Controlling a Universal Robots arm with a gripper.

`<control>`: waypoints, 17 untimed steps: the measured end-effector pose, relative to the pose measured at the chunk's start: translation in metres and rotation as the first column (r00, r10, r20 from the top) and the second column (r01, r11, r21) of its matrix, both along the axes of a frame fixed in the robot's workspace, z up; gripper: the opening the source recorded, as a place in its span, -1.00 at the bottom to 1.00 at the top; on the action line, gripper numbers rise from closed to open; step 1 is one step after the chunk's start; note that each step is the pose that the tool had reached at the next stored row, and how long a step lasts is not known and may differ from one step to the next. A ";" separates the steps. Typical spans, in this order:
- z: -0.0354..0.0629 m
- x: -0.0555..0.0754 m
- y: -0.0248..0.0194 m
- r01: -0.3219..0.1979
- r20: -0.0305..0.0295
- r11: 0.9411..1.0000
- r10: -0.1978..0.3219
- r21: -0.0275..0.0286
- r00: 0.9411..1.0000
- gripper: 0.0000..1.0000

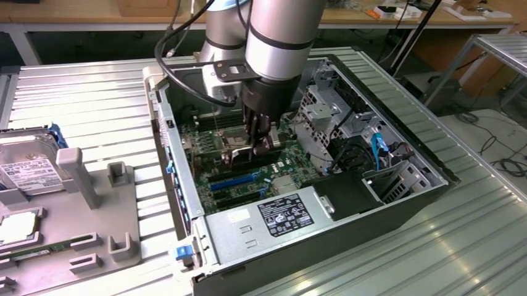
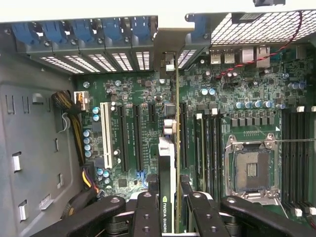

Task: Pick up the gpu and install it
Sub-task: 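Insert the gpu into the slot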

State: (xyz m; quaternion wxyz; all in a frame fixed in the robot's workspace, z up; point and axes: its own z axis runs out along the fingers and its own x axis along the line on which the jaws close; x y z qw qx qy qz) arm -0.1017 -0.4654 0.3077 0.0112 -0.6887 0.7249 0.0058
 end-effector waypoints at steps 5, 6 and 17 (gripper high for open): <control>-0.0029 0.001 0.0000 0.000 0.000 1.000 0.000 0.000 1.000 -0.47; -0.0037 0.001 0.0000 0.000 0.000 1.000 0.000 0.000 1.000 -0.47; -0.0128 0.001 0.0000 0.000 0.000 1.000 0.000 0.000 1.000 -0.47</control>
